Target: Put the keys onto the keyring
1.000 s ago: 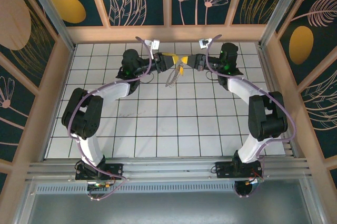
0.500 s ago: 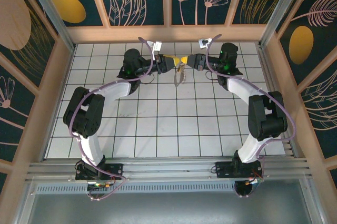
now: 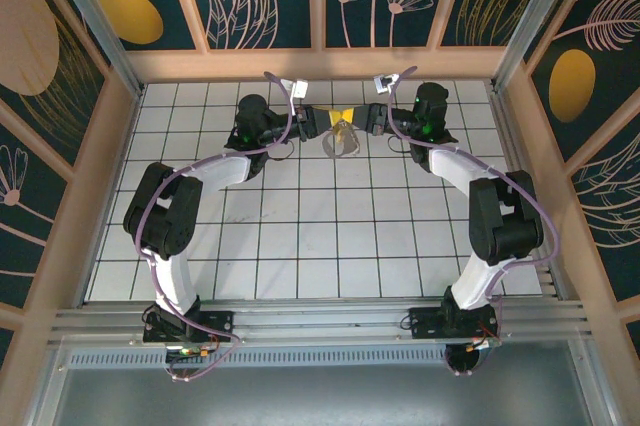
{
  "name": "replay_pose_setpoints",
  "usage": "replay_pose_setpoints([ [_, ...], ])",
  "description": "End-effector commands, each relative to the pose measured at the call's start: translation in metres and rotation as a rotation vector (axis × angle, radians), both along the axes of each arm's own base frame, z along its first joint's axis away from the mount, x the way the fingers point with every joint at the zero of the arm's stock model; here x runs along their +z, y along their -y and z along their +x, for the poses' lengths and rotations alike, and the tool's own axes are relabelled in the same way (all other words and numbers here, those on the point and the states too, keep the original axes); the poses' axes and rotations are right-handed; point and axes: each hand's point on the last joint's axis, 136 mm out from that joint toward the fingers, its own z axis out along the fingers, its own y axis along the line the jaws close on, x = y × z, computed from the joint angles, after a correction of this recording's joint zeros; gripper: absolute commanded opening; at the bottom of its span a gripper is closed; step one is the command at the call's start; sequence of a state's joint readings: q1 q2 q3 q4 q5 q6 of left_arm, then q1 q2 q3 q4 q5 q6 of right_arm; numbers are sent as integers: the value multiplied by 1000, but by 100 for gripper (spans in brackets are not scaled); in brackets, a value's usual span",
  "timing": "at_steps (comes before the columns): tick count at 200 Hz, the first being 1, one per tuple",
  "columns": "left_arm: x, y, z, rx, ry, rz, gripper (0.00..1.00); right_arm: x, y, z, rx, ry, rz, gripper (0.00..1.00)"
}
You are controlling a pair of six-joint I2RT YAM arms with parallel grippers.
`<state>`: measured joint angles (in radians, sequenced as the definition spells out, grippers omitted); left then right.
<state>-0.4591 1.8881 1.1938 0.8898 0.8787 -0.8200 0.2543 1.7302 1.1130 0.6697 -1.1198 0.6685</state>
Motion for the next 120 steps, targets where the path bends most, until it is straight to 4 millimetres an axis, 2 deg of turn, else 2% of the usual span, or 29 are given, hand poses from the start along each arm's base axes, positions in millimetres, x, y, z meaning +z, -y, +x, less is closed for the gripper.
replay_pose_setpoints([
  [1, 13, 5, -6, -37, 56, -32, 22, 13, -2, 2, 4, 60, 21, 0],
  [69, 12, 4, -13, -44, 50, -50, 25, 12, 1, 8, -25, 47, 24, 0],
  [120, 14, 7, -18, -62, 57, -58, 17, 9, 1, 10, -36, 40, 24, 0],
])
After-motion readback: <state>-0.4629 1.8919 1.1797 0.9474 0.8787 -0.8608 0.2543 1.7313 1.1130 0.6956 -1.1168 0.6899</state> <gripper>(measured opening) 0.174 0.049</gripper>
